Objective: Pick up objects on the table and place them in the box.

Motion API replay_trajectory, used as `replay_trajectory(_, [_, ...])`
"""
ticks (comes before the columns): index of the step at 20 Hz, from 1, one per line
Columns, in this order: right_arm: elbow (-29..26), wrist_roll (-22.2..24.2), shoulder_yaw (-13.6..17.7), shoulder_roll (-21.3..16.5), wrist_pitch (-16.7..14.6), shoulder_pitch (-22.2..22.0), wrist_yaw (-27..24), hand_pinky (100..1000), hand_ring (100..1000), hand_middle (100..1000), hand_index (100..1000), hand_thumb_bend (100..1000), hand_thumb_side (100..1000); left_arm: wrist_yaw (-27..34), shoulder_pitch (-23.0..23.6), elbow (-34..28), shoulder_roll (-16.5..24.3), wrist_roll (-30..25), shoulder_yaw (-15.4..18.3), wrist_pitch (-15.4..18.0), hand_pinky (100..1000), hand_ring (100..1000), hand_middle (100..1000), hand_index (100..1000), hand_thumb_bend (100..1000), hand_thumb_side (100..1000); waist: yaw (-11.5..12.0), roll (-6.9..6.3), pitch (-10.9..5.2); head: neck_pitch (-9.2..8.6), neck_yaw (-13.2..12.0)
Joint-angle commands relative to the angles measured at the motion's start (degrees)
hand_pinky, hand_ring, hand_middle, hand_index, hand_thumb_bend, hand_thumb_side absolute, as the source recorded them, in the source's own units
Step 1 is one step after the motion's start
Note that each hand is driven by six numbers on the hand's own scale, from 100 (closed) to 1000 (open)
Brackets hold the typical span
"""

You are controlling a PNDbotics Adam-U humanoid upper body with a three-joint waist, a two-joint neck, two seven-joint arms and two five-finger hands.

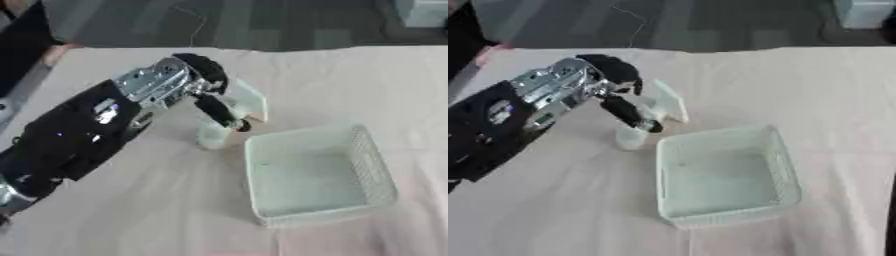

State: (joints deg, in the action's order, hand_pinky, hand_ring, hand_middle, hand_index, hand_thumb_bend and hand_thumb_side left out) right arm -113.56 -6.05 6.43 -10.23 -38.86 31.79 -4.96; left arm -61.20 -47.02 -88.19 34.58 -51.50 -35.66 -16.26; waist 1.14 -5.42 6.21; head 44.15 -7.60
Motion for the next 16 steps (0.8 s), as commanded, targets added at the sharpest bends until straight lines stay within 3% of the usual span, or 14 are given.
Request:
replay_trajectory(1, [-1.03, -0.11, 0.01, -0.18, -0.01, 0.93, 0.33, 596, 558, 569, 661, 100, 1000, -0.16, -0.32, -0.62, 0.36, -0.47, 1.41, -0.93, 770, 861, 877, 861, 531, 1000, -0.03, 0.26, -0.61, -0.04, -0.68])
replay_trajectory(6, [-1.03, -0.18, 0.04, -0.07, -0.05, 1.06, 0.29, 596, 558, 569, 661, 100, 1000, -0.27, 0.77, -1.27, -0.63, -0.47, 1.86, -1.70, 755, 841, 866, 860, 496, 1000, -0.03, 0.42, -0.43, -0.04, -0.44])
replay_trajectory(16, [-1.03, -0.19, -0.08, 0.17, -0.11, 1.37, 0.22, 596, 558, 568, 661, 100, 1000, -1.34, 2.05, 1.38, -2.03, -0.47, 1.89, -3.09, 760, 841, 866, 860, 525, 1000, -0.27, 0.58, -0.14, -0.04, -0.78])
